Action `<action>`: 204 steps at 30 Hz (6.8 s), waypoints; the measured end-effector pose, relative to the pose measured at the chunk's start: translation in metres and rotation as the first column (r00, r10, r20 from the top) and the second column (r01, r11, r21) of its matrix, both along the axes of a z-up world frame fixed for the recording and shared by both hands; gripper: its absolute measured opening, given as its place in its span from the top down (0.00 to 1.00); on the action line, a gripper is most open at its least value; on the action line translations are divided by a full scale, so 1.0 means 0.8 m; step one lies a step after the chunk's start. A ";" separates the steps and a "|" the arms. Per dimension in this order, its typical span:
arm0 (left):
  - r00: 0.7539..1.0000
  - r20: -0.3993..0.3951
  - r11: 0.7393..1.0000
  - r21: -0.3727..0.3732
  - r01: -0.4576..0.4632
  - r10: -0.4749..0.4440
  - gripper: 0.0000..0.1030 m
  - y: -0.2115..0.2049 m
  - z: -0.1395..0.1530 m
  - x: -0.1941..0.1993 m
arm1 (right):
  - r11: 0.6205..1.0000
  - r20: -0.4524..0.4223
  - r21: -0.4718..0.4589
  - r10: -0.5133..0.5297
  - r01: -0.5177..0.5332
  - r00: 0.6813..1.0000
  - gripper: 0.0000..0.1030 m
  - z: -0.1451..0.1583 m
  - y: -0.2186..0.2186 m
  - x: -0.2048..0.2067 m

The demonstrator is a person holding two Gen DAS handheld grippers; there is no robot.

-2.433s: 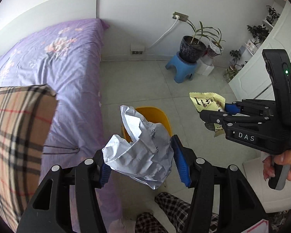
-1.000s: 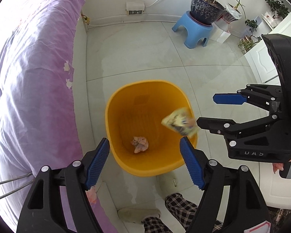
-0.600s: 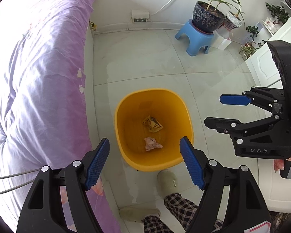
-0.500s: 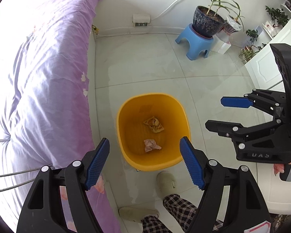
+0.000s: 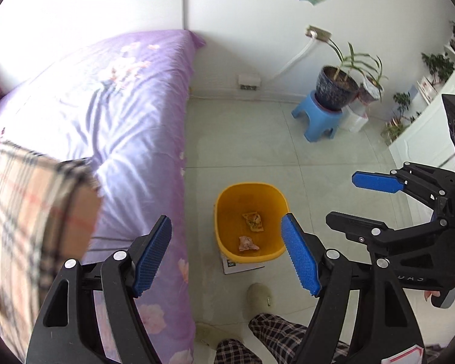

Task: Collect trash
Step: 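Move both open tools back over the plaid cloth, then grasp the wrapped soap bar with the right tool while the left tool grasps the green packet, then carry the soap bar and green packet with both tools over the yellow bin, then open both tools to drop the soap bar and green packet into the bin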

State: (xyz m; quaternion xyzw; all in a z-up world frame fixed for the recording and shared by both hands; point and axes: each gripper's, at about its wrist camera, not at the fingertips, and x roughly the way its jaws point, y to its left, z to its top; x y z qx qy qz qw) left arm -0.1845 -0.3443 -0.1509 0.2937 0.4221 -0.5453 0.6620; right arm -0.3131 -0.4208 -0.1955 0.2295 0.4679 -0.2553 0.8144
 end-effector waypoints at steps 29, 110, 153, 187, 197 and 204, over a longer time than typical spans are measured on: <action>0.714 0.026 0.711 -0.129 -0.691 0.699 0.27 0.387 0.080 0.167 | 0.871 0.238 -0.180 0.490 -0.458 0.838 0.29 0.153 0.250 0.210; 0.750 0.015 0.749 -0.041 -0.661 0.662 0.70 0.401 0.047 0.291 | 0.851 0.096 -0.039 0.525 -0.524 0.846 0.52 0.072 0.288 0.373; 0.994 0.010 0.994 -0.007 0.106 -0.106 0.70 0.056 0.038 0.030 | 0.998 0.089 0.003 -0.067 0.067 0.994 0.52 0.066 0.060 0.022; 0.965 -0.127 0.921 0.292 0.256 -0.228 0.70 -0.131 -0.212 -0.055 | 0.967 -0.106 0.256 0.030 -0.002 0.994 0.52 -0.214 -0.107 -0.028; 0.970 -0.143 0.917 0.324 0.232 -0.195 0.70 -0.148 -0.253 -0.052 | 0.956 -0.126 0.294 0.056 -0.017 0.991 0.51 -0.270 -0.121 -0.017; 0.976 -0.121 0.921 0.328 0.211 -0.181 0.48 -0.150 -0.257 -0.053 | 0.958 -0.119 0.286 0.064 -0.027 0.991 0.40 -0.277 -0.122 -0.019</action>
